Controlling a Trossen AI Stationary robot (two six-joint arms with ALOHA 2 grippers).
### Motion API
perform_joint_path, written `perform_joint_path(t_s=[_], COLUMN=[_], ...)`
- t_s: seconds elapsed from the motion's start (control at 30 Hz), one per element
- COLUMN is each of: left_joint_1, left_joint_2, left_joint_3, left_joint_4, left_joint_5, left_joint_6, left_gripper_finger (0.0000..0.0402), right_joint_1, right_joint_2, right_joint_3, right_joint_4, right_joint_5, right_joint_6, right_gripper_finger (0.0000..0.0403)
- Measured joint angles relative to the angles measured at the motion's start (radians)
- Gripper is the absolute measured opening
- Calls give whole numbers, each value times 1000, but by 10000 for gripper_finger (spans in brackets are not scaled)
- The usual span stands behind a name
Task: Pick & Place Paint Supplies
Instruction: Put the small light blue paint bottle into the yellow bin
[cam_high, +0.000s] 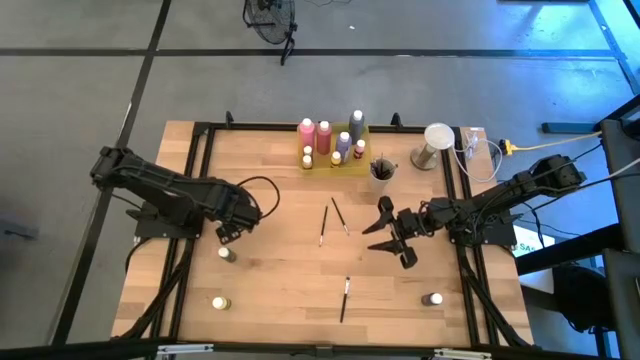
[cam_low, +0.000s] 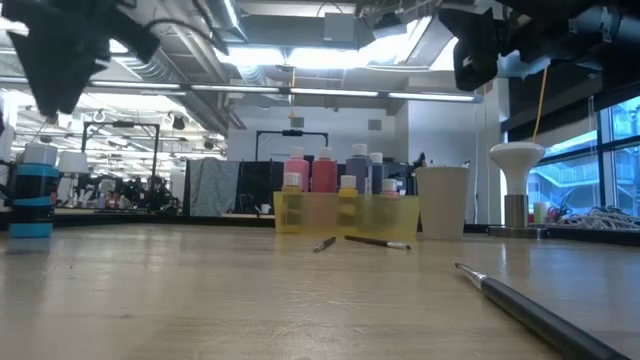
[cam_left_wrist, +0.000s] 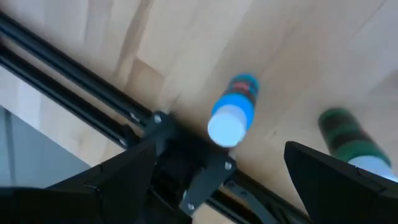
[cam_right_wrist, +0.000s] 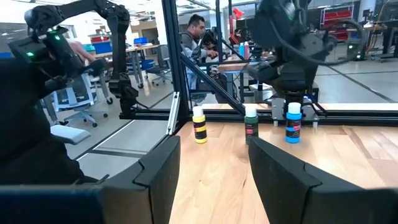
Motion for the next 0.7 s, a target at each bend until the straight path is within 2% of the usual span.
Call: perform_joint_path(t_s=[0.1,0.33,0.53,0.7], left_joint_1=[27,61,85,108], left_joint_2=[-4,-3,-8,-7], left_joint_3=[-30,-47,-47,-47], left_joint_4=[-2,8,86,79], left_joint_5=[49,157,146,140], left_joint_6=[-12,130,148,149], left_gripper_finger=[352,352,352,352], right_joint_1=[1,1,1,1], right_joint_2=[0,0,0,0], right_joint_3=[0,0,0,0], right_joint_4=[0,1,1,-2], right_joint_5=[0,18,18,18], right_joint_6=[0,0,-2,-2], right_gripper_finger=[193,193,193,193])
